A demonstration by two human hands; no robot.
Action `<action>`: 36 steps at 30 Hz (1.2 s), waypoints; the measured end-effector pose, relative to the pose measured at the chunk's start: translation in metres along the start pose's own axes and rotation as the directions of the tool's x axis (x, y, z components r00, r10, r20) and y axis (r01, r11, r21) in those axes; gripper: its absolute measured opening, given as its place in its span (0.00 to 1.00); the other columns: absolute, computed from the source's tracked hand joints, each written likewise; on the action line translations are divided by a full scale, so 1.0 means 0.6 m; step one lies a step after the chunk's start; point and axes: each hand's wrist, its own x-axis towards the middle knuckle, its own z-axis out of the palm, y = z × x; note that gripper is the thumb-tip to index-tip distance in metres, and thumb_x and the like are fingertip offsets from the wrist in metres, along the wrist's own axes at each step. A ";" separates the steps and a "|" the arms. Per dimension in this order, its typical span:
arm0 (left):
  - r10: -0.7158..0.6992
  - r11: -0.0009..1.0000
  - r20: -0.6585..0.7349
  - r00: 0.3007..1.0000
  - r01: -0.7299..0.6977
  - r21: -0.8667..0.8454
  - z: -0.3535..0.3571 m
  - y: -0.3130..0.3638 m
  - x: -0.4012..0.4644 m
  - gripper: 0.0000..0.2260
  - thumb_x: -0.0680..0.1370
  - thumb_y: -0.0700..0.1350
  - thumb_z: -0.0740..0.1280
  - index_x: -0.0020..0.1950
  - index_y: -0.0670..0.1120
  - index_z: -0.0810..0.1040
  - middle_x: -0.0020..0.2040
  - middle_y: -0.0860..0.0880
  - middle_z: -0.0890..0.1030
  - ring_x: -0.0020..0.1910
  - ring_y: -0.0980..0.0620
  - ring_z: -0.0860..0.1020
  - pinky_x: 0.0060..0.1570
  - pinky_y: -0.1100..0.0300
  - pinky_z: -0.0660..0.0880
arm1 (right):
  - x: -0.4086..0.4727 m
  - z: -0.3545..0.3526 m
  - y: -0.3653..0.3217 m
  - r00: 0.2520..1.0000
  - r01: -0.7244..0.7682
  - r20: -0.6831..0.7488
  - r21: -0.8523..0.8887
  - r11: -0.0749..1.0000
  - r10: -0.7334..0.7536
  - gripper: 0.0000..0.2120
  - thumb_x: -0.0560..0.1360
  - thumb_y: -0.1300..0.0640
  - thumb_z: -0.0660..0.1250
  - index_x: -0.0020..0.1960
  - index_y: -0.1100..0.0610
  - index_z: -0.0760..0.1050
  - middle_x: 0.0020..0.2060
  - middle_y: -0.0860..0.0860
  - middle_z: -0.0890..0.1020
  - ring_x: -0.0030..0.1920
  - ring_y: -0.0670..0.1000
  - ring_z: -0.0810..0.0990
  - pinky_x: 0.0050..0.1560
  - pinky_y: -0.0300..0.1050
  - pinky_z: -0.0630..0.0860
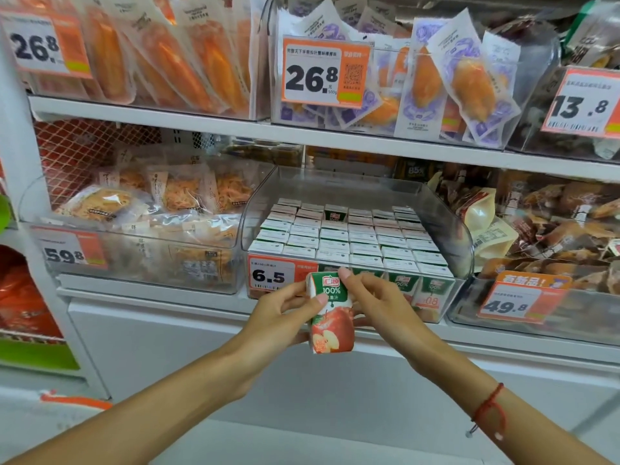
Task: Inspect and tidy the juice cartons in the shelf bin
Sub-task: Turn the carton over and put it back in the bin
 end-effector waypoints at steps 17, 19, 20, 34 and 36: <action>0.097 0.983 -0.112 0.989 -0.113 -0.143 -0.016 0.001 0.013 0.07 0.80 0.48 0.66 0.56 0.52 0.81 0.48 0.55 0.86 0.46 0.59 0.84 0.37 0.68 0.78 | -0.007 -0.026 -0.006 0.931 -0.136 0.362 0.225 0.965 0.047 0.18 0.73 0.56 0.72 0.62 0.52 0.78 0.55 0.49 0.85 0.57 0.48 0.82 0.59 0.44 0.79; 0.098 0.983 -0.111 0.989 -0.114 -0.147 -0.016 0.000 0.014 0.06 0.80 0.48 0.66 0.55 0.53 0.81 0.47 0.56 0.86 0.46 0.59 0.84 0.37 0.68 0.78 | -0.007 -0.026 -0.004 0.932 -0.124 0.359 0.216 0.969 0.039 0.20 0.70 0.56 0.74 0.62 0.52 0.78 0.54 0.49 0.85 0.57 0.48 0.83 0.60 0.44 0.78; 0.098 0.982 -0.109 0.989 -0.114 -0.151 -0.016 0.000 0.014 0.06 0.80 0.48 0.67 0.55 0.53 0.81 0.47 0.56 0.86 0.46 0.59 0.84 0.37 0.68 0.78 | -0.007 -0.026 -0.003 0.934 -0.118 0.355 0.209 0.971 0.037 0.20 0.70 0.56 0.74 0.61 0.51 0.78 0.54 0.48 0.85 0.57 0.47 0.83 0.60 0.44 0.78; 0.174 0.985 -0.131 0.976 -0.173 0.021 -0.019 0.000 0.014 0.03 0.73 0.54 0.73 0.45 0.62 0.83 0.41 0.62 0.85 0.43 0.66 0.82 0.49 0.62 0.78 | -0.022 0.013 -0.005 0.973 0.213 -0.051 -0.157 0.964 -0.223 0.20 0.61 0.53 0.82 0.51 0.46 0.80 0.39 0.43 0.85 0.41 0.43 0.82 0.43 0.37 0.80; 0.169 0.986 -0.115 0.979 -0.167 0.026 -0.024 0.002 0.015 0.05 0.71 0.55 0.74 0.46 0.61 0.83 0.42 0.62 0.85 0.42 0.66 0.82 0.47 0.65 0.78 | -0.023 0.016 -0.004 0.970 0.229 -0.040 -0.169 0.959 -0.238 0.19 0.62 0.51 0.81 0.50 0.47 0.80 0.40 0.45 0.84 0.41 0.45 0.82 0.43 0.38 0.80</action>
